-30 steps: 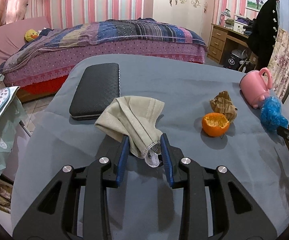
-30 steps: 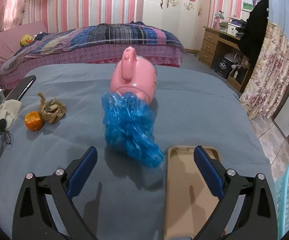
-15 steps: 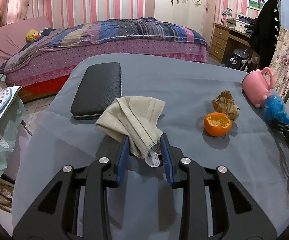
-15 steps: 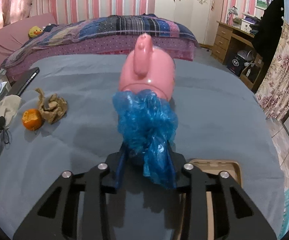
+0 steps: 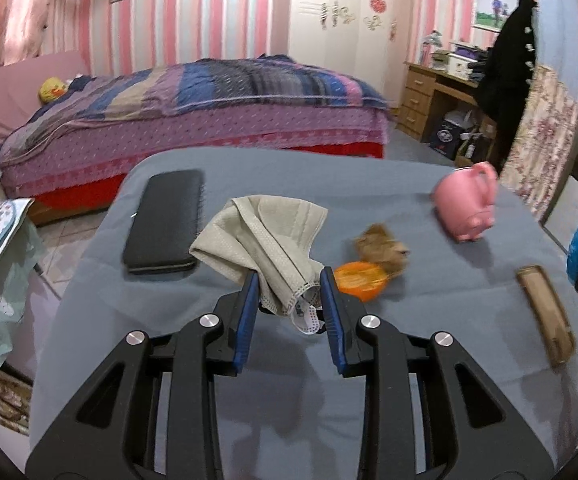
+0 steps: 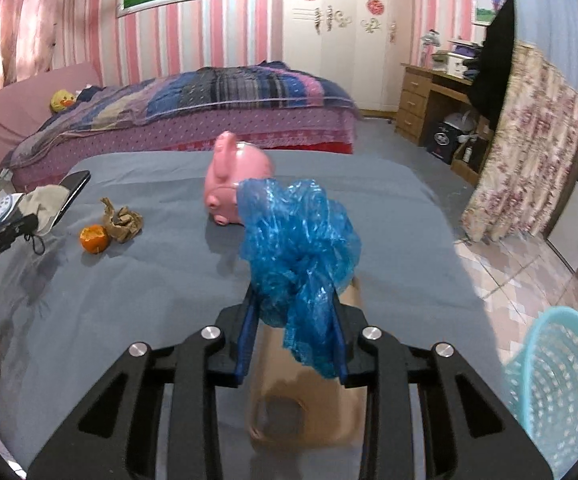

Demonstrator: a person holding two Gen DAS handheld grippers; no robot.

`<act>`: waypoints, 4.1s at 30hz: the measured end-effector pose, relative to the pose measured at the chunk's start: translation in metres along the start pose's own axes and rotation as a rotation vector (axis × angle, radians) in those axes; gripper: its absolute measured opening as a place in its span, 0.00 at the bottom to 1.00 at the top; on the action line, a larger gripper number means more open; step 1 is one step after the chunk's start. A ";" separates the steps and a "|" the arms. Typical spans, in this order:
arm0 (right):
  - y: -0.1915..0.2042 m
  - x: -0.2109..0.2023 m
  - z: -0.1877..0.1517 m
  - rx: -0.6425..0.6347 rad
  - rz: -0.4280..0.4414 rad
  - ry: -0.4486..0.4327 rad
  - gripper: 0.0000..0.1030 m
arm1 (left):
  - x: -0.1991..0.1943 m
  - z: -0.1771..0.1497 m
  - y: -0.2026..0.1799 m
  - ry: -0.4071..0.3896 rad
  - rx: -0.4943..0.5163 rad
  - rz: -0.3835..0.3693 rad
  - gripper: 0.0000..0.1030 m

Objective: Collect trash
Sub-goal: 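Grasp the blue plastic bag with the right tool, then carry the mask to the blue basket and release it while the right tool drops the bag in, then move both open tools back over the table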

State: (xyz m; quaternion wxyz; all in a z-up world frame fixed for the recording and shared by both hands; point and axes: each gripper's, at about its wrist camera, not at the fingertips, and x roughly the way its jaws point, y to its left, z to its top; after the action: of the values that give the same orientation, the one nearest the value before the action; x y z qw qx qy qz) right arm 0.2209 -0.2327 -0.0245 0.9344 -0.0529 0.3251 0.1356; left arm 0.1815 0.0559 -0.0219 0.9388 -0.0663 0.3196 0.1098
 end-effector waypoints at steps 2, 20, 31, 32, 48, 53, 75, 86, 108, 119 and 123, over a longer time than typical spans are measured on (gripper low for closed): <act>-0.012 -0.013 -0.007 0.017 -0.017 -0.003 0.31 | -0.004 0.001 -0.014 -0.008 0.015 -0.024 0.29; -0.113 -0.079 -0.062 0.173 -0.170 -0.037 0.31 | -0.035 -0.004 -0.185 -0.045 0.260 -0.269 0.29; -0.181 -0.110 -0.074 0.267 -0.323 -0.041 0.31 | -0.048 -0.010 -0.277 -0.049 0.342 -0.427 0.29; -0.189 -0.112 -0.075 0.276 -0.338 -0.038 0.31 | -0.049 -0.011 -0.287 -0.046 0.351 -0.446 0.29; -0.264 -0.117 -0.102 0.447 -0.425 0.012 0.31 | -0.062 -0.045 -0.416 -0.047 0.501 -0.624 0.29; -0.281 -0.109 -0.108 0.490 -0.432 0.034 0.31 | -0.052 -0.061 -0.448 -0.008 0.535 -0.653 0.29; -0.299 -0.104 -0.119 0.547 -0.450 0.032 0.31 | -0.020 -0.079 -0.491 0.064 0.579 -0.653 0.62; -0.281 -0.088 -0.108 0.496 -0.434 0.045 0.31 | -0.022 -0.047 -0.444 -0.031 0.488 -0.544 0.90; -0.271 -0.089 -0.099 0.496 -0.469 -0.007 0.88 | -0.017 -0.040 -0.415 -0.021 0.436 -0.495 0.91; -0.255 -0.094 -0.091 0.461 -0.455 -0.041 0.88 | -0.025 -0.030 -0.385 -0.043 0.420 -0.454 0.94; -0.242 -0.094 -0.085 0.436 -0.441 -0.052 0.88 | -0.025 -0.027 -0.363 -0.043 0.408 -0.429 0.94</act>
State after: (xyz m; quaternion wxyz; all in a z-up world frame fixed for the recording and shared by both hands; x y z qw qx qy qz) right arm 0.1698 -0.5013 -0.0301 0.9386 0.0831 0.3033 -0.1418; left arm 0.2366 -0.3047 -0.0076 0.9410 0.0600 0.2940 -0.1562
